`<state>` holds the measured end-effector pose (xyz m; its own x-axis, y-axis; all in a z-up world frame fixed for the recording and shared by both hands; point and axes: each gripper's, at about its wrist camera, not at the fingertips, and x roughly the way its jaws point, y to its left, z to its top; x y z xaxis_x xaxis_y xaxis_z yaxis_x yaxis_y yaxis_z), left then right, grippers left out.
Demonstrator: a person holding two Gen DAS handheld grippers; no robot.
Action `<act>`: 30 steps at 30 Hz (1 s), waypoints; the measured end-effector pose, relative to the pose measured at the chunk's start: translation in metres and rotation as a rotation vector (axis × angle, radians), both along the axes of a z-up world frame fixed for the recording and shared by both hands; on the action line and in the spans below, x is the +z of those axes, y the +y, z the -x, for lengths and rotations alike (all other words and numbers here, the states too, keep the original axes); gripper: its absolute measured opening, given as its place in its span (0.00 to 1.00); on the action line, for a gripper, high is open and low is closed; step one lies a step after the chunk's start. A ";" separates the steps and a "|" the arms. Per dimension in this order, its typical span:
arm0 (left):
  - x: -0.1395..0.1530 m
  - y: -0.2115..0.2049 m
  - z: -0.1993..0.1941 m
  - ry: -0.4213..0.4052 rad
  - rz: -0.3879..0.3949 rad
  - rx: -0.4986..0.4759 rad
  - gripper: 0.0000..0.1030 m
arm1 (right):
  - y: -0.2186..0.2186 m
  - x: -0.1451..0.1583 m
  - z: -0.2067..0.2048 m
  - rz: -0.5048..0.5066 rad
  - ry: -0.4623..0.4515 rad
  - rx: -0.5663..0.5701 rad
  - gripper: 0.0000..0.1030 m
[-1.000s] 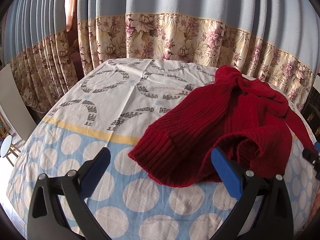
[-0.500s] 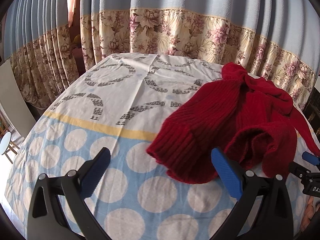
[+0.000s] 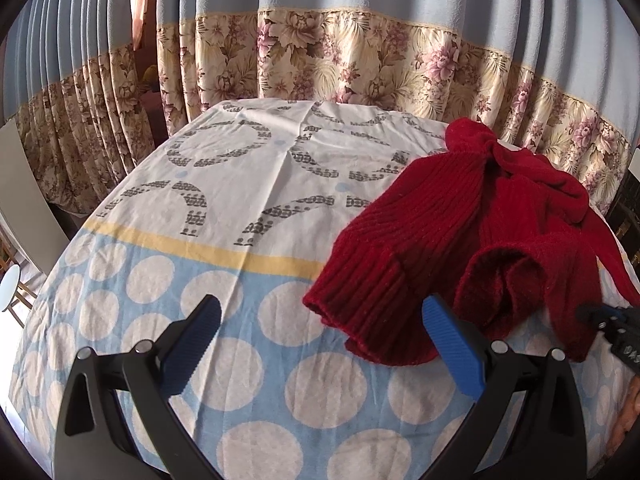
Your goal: Fold small clothes
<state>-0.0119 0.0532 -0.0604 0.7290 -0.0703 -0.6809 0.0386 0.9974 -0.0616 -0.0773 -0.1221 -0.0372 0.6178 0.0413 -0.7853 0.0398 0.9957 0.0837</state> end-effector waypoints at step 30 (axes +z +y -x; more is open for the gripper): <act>-0.008 -0.081 -0.009 0.112 -0.078 -0.115 0.98 | -0.159 0.037 0.105 -0.058 -0.078 -0.206 0.16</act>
